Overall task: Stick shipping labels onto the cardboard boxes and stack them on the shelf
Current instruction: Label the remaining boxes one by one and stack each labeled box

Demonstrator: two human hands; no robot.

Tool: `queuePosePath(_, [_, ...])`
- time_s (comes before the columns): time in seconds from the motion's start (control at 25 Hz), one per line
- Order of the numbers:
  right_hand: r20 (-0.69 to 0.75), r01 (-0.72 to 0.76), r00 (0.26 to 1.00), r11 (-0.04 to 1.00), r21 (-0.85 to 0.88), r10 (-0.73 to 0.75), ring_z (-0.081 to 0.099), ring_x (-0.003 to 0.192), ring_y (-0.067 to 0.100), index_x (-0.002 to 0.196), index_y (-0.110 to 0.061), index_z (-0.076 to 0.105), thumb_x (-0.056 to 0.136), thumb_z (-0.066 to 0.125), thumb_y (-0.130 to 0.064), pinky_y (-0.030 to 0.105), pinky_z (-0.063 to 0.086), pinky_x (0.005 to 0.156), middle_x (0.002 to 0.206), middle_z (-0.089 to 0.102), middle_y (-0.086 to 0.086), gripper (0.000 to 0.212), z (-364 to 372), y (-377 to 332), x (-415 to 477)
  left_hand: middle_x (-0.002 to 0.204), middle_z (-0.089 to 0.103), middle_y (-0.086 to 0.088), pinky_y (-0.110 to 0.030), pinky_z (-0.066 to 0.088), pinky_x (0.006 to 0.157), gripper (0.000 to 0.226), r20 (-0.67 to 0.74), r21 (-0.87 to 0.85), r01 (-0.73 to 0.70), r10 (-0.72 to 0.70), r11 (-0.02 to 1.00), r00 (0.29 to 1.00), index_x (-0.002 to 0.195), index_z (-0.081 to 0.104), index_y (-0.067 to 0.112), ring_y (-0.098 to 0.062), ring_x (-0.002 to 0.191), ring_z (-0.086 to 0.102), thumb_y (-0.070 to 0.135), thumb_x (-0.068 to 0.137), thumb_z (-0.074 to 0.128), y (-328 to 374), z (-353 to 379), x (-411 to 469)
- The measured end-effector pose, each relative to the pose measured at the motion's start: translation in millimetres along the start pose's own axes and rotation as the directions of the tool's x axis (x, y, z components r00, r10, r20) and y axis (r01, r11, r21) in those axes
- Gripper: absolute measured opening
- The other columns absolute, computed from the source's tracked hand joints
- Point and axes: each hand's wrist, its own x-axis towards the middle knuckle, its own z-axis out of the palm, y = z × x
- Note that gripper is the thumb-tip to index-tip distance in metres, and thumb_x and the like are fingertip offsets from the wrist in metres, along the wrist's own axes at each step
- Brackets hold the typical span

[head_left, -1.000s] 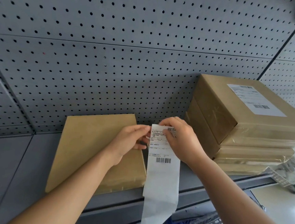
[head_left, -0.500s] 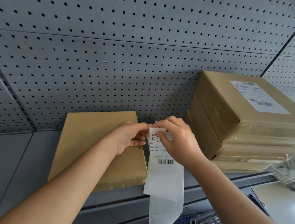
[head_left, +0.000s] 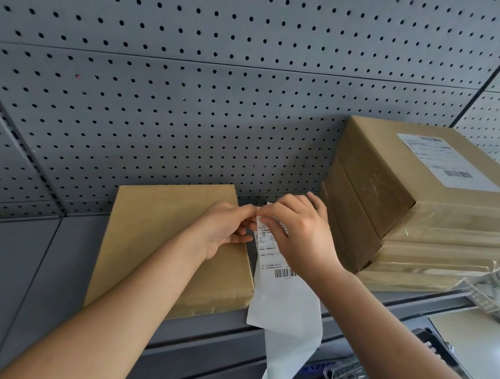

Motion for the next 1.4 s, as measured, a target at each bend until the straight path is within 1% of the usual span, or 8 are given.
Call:
queuePosePath(0.4, [0.006, -0.085, 0.996, 0.977, 0.197, 0.086, 0.061, 0.106, 0.015, 0.095, -0.022, 0.068, 0.094, 0.064, -0.013, 0.061, 0.031, 0.112, 0.101, 0.068, -0.008, 0.009, -7, 1, -5, 0.071, 0.068, -0.004, -0.035, 0.063, 0.074, 0.020, -0.066, 0.049, -0.016, 0.019, 0.999, 0.998, 0.088, 0.075, 0.003, -0.010, 0.056, 0.049, 0.021, 0.093, 0.069, -3, 3, 2])
queuePosePath(0.56, [0.017, -0.141, 0.990, 0.940, 0.309, 0.143, 0.056, 0.110, 0.007, 0.100, -0.017, 0.066, 0.095, 0.061, -0.009, 0.046, 0.046, 0.101, 0.105, 0.068, -0.010, 0.010, -18, 6, -9, 0.074, 0.072, -0.004, -0.031, 0.062, 0.066, 0.024, -0.110, 0.096, -0.049, 0.060, 0.994, 0.992, 0.081, 0.077, 0.007, -0.011, 0.059, 0.052, 0.024, 0.094, 0.068, -5, 7, 3])
queuePosePath(0.68, [0.029, -0.165, 0.986, 0.932, 0.323, 0.164, 0.054, 0.102, 0.006, 0.099, -0.015, 0.066, 0.096, 0.061, -0.008, 0.033, 0.051, 0.086, 0.099, 0.061, -0.016, 0.009, -24, 8, -11, 0.081, 0.077, -0.006, -0.033, 0.063, 0.074, 0.032, -0.051, 0.112, -0.023, 0.029, 0.993, 0.998, 0.084, 0.079, 0.007, -0.013, 0.066, 0.056, 0.034, 0.095, 0.067, 0, 9, -3])
queuePosePath(0.8, [0.033, -0.187, 0.982, 0.927, 0.325, 0.186, 0.058, 0.097, 0.011, 0.100, -0.015, 0.065, 0.097, 0.061, -0.010, 0.031, 0.053, 0.077, 0.095, 0.059, -0.016, 0.007, -26, 8, -12, 0.088, 0.079, -0.001, -0.031, 0.060, 0.081, 0.042, 0.113, 0.150, -0.038, 0.021, 0.988, 0.993, 0.093, 0.082, 0.012, -0.014, 0.078, 0.059, 0.050, 0.094, 0.064, 6, 4, -10])
queuePosePath(0.88, [0.036, -0.200, 0.979, 0.921, 0.334, 0.199, 0.059, 0.095, 0.011, 0.100, -0.015, 0.064, 0.097, 0.060, -0.011, 0.031, 0.054, 0.076, 0.095, 0.060, -0.015, 0.007, -26, 8, -10, 0.094, 0.079, 0.003, -0.032, 0.057, 0.087, 0.034, 0.196, 0.197, -0.068, 0.029, 0.978, 0.980, 0.099, 0.083, 0.017, -0.013, 0.083, 0.059, 0.045, 0.094, 0.065, 7, 1, -13])
queuePosePath(1.0, [0.073, -0.216, 0.976, 0.915, 0.341, 0.203, 0.059, 0.096, 0.010, 0.101, -0.017, 0.063, 0.098, 0.059, -0.012, 0.030, 0.054, 0.076, 0.097, 0.060, -0.014, 0.007, -24, 5, -9, 0.096, 0.077, -0.004, -0.034, 0.056, 0.091, 0.020, 0.178, 0.216, -0.077, 0.039, 0.973, 0.983, 0.101, 0.082, 0.016, -0.013, 0.083, 0.057, 0.030, 0.094, 0.070, 5, 0, -11])
queuePosePath(1.24, [0.084, -0.247, 0.969, 0.894, 0.373, 0.233, 0.060, 0.096, 0.007, 0.102, -0.017, 0.061, 0.100, 0.055, -0.013, 0.029, 0.053, 0.079, 0.100, 0.066, -0.009, 0.007, -30, 0, -8, 0.083, 0.074, -0.003, -0.019, 0.054, 0.062, 0.023, 0.028, 0.290, -0.085, 0.080, 0.953, 0.996, 0.097, 0.079, 0.004, -0.013, 0.072, 0.059, 0.024, 0.096, 0.067, -3, 7, -8])
queuePosePath(1.4, [0.077, -0.250, 0.968, 0.875, 0.415, 0.240, 0.060, 0.093, 0.007, 0.100, -0.016, 0.057, 0.101, 0.053, -0.011, 0.028, 0.050, 0.077, 0.097, 0.064, -0.009, 0.007, -44, -5, -4, 0.079, 0.076, -0.001, -0.018, 0.050, 0.056, 0.029, -0.003, 0.378, -0.090, 0.098, 0.921, 0.995, 0.099, 0.075, -0.001, -0.006, 0.064, 0.066, 0.027, 0.096, 0.067, -4, 10, -9])
